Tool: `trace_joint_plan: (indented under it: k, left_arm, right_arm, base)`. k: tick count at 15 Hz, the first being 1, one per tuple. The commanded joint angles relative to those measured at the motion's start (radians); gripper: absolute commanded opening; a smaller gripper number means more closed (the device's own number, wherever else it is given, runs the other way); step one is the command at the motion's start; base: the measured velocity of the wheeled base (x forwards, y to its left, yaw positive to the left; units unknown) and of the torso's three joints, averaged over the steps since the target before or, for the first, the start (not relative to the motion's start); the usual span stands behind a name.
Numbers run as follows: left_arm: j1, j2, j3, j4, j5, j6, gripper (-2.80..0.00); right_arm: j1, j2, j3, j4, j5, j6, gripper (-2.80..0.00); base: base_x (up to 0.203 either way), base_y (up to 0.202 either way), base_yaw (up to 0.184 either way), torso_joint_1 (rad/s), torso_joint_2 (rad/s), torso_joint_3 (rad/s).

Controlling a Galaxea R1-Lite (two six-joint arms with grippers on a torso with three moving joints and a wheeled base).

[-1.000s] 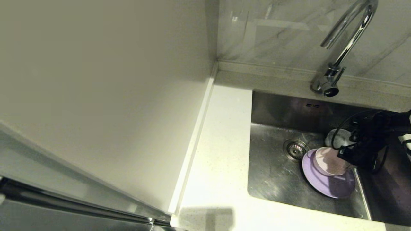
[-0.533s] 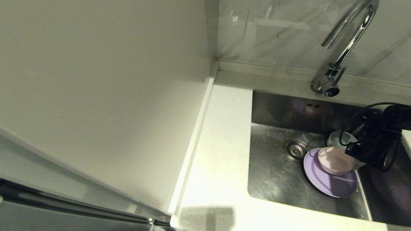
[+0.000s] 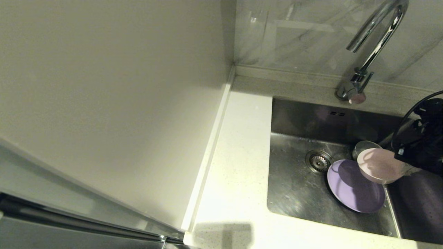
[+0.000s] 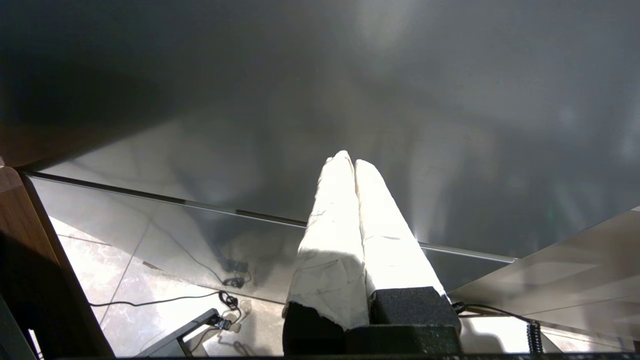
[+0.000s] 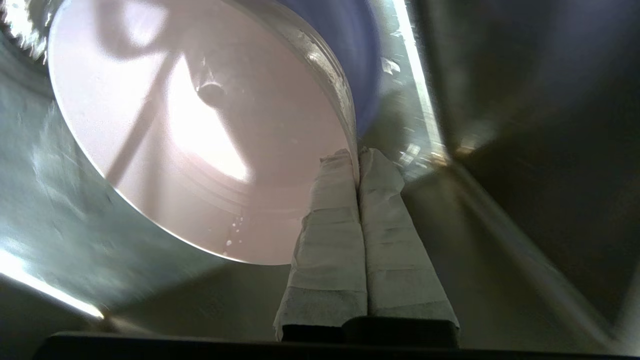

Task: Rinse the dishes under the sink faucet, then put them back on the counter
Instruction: Put a bowl back to the table from the sink

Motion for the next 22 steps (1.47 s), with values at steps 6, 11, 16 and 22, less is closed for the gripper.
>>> trace_joint_plan:
  k: [6,11,16,22]
  left_arm:
    - [0.0,0.0,0.003,0.0,0.0,0.0,-2.8]
    - [0.0,0.0,0.003,0.0,0.0,0.0,-2.8]
    - [0.0,0.0,0.003,0.0,0.0,0.0,-2.8]
    - [0.0,0.0,0.003,0.0,0.0,0.0,-2.8]
  right_arm:
    - [0.01,-0.428,0.076,-0.165,-0.161,-0.408,-2.8]
    - [0.013,-0.501,0.166,-0.743,-0.193,-0.726,-2.8]
    - [0.031,-0.539,0.326,-1.2,-0.198,-0.794,-2.8]
    - [0.029,-0.572,0.465,-1.801,-0.284,-0.793,-2.8]
  base:
    - [0.0,0.0,0.0,0.0,0.0,0.0]
    - [0.0,0.0,0.0,0.0,0.0,0.0]
    - [0.0,0.0,0.0,0.0,0.0,0.0]
    - [0.0,0.0,0.0,0.0,0.0,0.0]
